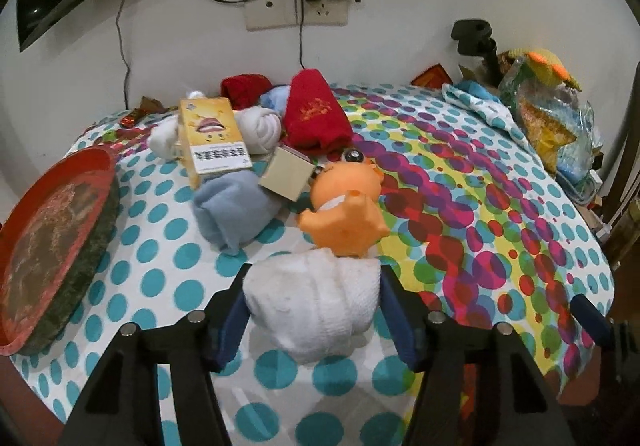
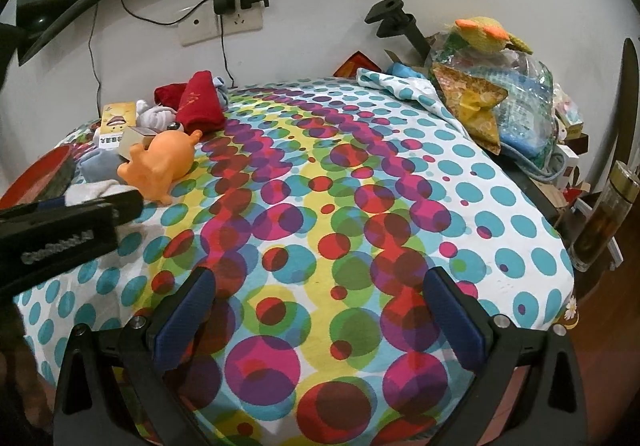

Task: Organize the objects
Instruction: 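Grasp the white rolled towel with the left gripper and lift it, then carry the white towel over the red tray and release it with the left gripper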

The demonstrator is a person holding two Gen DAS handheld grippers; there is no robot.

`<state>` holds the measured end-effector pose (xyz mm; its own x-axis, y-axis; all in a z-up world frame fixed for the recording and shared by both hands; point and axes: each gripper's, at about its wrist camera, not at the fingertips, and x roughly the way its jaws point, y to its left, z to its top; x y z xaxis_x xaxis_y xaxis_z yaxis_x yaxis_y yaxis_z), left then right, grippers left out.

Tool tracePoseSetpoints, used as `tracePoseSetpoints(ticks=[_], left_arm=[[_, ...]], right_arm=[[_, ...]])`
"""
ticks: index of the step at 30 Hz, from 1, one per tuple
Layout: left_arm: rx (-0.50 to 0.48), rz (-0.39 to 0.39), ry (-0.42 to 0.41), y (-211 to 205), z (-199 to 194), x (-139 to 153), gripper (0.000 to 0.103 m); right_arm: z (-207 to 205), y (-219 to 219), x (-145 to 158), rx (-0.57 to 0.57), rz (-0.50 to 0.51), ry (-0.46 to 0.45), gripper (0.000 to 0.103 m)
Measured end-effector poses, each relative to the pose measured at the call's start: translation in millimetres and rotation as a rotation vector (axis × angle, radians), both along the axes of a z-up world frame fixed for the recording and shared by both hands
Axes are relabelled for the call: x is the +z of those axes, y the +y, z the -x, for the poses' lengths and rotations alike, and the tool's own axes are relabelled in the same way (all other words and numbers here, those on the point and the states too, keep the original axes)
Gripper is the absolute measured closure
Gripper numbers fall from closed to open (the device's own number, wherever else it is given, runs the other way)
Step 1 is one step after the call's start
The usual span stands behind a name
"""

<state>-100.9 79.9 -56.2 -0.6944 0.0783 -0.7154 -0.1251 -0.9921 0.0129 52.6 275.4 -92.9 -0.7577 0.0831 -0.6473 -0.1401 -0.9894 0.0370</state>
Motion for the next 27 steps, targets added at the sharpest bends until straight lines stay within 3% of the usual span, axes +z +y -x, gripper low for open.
tracePoseSetpoints(ticks=[9, 27], left_arm=[[0.068, -0.014, 0.041, -45.3, -18.0, 25.1, 0.043], [0.333, 0.049, 0.089, -202.1, -30.0, 55.6, 0.043]], right_arm=[[-1.5, -12.6, 6.8, 0.024, -0.035, 0.015, 0.0], [-5.0, -27.5, 11.0, 0.072, -0.044, 0.021, 0.0]])
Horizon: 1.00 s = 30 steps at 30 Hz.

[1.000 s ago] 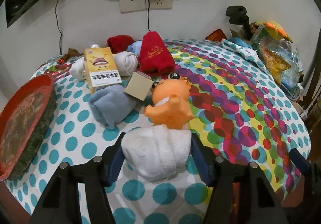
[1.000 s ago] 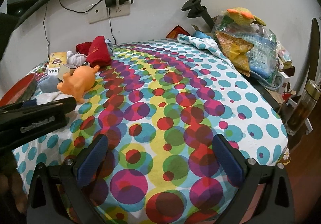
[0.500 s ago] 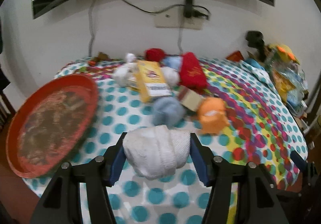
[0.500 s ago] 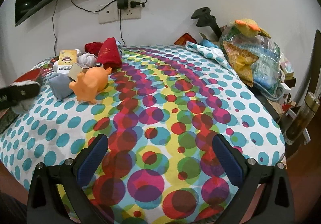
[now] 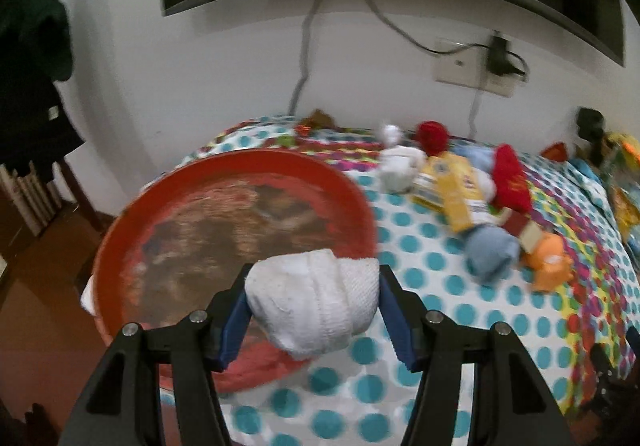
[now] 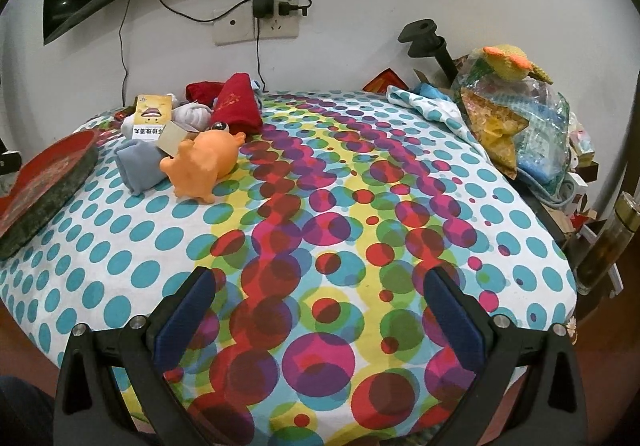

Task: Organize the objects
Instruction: 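Carry the white towel over the red tray and release it with the left gripper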

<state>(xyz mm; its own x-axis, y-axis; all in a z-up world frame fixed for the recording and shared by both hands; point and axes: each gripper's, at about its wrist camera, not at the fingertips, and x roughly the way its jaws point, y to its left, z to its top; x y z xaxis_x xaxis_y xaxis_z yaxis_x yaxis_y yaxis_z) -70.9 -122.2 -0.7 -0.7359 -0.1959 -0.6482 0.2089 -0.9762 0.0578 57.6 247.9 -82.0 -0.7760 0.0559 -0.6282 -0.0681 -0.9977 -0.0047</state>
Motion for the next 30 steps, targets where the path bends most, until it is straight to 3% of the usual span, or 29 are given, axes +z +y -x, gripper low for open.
tracePoseSetpoints(ticks=[8, 16, 30], left_arm=[[0.113, 0.006, 0.005, -58.8, 1.4, 3.2, 0.043], [0.188, 0.067, -0.031, -104.0, 13.6, -3.6, 0.043], [0.298, 0.026, -0.167, -170.0, 61.9, -29.6, 0.043]], right_arm=[[0.9, -1.5, -0.1, 0.001, 0.0, -0.002, 0.0], [1.7, -1.8, -1.3, 0.0, 0.001, -0.008, 0.0], [6.6, -14.4, -7.0, 0.035, -0.027, -0.042, 0.0]])
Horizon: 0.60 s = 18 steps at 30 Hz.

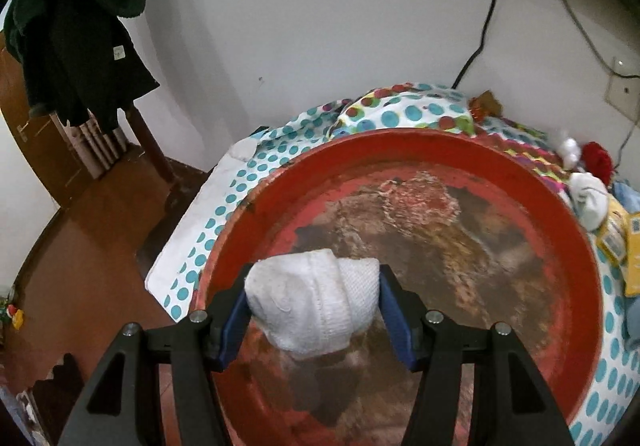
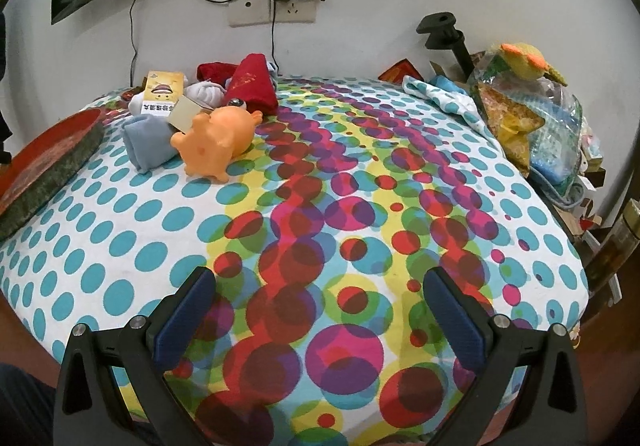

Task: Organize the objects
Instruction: 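Carry the white towel over the red tray and release it with the left gripper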

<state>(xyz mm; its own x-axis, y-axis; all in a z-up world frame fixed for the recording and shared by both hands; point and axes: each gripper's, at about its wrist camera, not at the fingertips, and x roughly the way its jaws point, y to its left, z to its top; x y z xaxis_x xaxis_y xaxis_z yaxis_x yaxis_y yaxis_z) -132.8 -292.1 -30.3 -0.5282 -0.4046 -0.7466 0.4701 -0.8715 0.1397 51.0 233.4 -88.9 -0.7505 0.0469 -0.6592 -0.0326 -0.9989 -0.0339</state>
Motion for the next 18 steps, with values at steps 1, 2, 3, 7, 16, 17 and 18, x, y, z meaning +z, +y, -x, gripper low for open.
tracePoseSetpoints(ticks=[1, 2, 3, 7, 16, 17, 18], left_arm=[[-0.002, -0.004, -0.006, -1.8, 3.6, -0.9, 0.043], [-0.004, -0.012, -0.019, -3.7, 8.8, -3.2, 0.042], [-0.005, -0.018, -0.035, -5.6, 14.2, -6.0, 0.042], [-0.003, -0.035, -0.081, -13.4, 35.4, -18.4, 0.042], [0.033, -0.111, -0.13, -32.5, 68.9, -32.7, 0.04], [0.038, -0.118, -0.131, -34.1, 70.0, -33.6, 0.039], [0.054, -0.126, -0.132, -36.5, 70.0, -34.9, 0.037]], right_arm=[[0.2, -1.4, 0.5, 0.003, -0.001, 0.001, 0.0], [0.5, -2.9, 0.9, 0.006, -0.002, 0.001, 0.0], [1.0, -4.5, 0.9, 0.009, -0.004, 0.001, 0.0], [4.0, -11.4, -3.3, 0.03, -0.011, -0.009, 0.0], [7.7, -18.5, 6.1, 0.051, -0.01, 0.002, 0.0], [7.6, -20.2, 7.6, 0.056, -0.011, 0.006, 0.0], [7.0, -22.5, 9.1, 0.064, -0.014, 0.011, 0.0]])
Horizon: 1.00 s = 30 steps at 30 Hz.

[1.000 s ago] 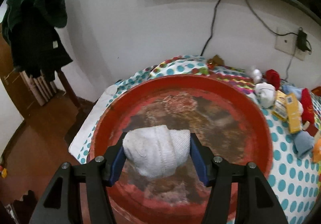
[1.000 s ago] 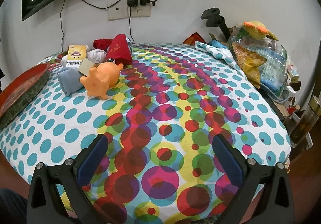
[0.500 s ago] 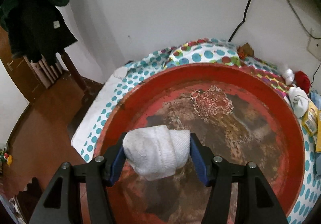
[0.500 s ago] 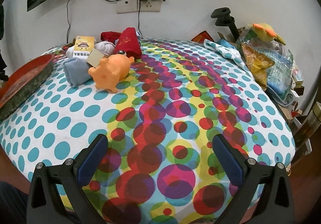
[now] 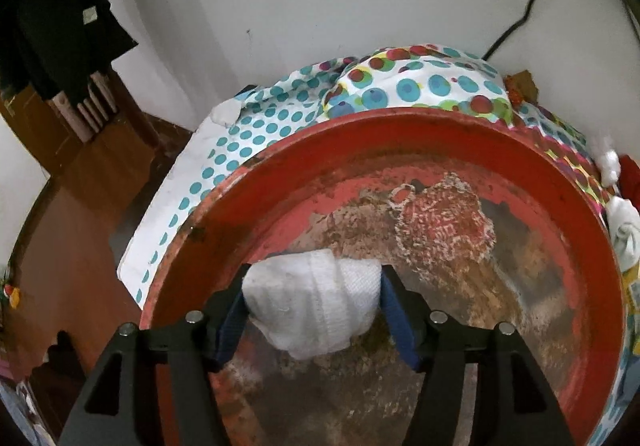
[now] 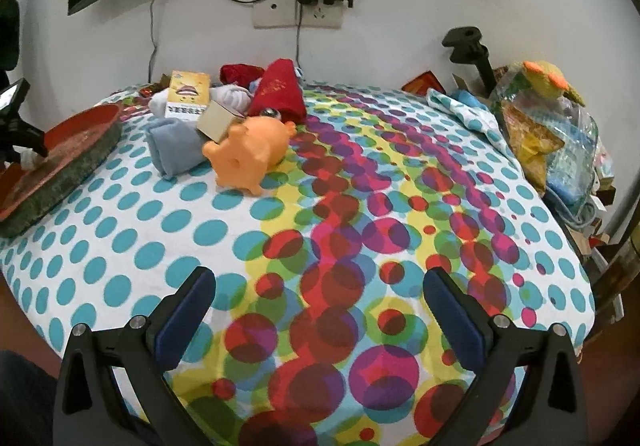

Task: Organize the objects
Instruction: 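Carry the white towel over the red tray and release it with the left gripper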

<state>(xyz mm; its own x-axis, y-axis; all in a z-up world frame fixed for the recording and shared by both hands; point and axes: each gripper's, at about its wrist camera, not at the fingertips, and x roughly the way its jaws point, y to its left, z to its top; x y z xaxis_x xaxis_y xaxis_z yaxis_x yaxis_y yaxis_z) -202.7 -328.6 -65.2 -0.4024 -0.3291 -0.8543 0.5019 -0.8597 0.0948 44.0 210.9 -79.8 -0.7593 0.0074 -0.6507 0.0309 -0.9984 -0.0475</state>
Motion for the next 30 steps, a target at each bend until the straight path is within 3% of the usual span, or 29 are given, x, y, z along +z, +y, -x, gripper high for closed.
tracePoseSetpoints(ticks=[6, 15, 17, 19, 30], left_arm=[[0.011, -0.062, 0.06, -1.4, -11.7, 8.1, 0.032], [0.004, -0.015, 0.128, 7.3, -38.7, 45.9, 0.02], [-0.001, 0.0, 0.137, 6.0, -46.1, 53.0, 0.014], [0.004, 0.021, 0.153, 4.4, -53.7, 58.5, 0.001], [-0.082, 0.052, 0.258, 29.1, -117.8, 66.5, 0.0]], right_arm=[[-3.6, -4.7, 3.0, 0.013, -0.002, 0.004, 0.0], [-12.6, 1.6, 15.8, 0.009, 0.081, 0.002, 0.0], [-16.0, -0.6, 18.0, 0.01, 0.08, 0.004, 0.0], [-18.6, -3.9, 20.5, 0.016, 0.078, 0.007, 0.0], [-23.8, -32.1, 25.0, 0.064, 0.039, 0.006, 0.0]])
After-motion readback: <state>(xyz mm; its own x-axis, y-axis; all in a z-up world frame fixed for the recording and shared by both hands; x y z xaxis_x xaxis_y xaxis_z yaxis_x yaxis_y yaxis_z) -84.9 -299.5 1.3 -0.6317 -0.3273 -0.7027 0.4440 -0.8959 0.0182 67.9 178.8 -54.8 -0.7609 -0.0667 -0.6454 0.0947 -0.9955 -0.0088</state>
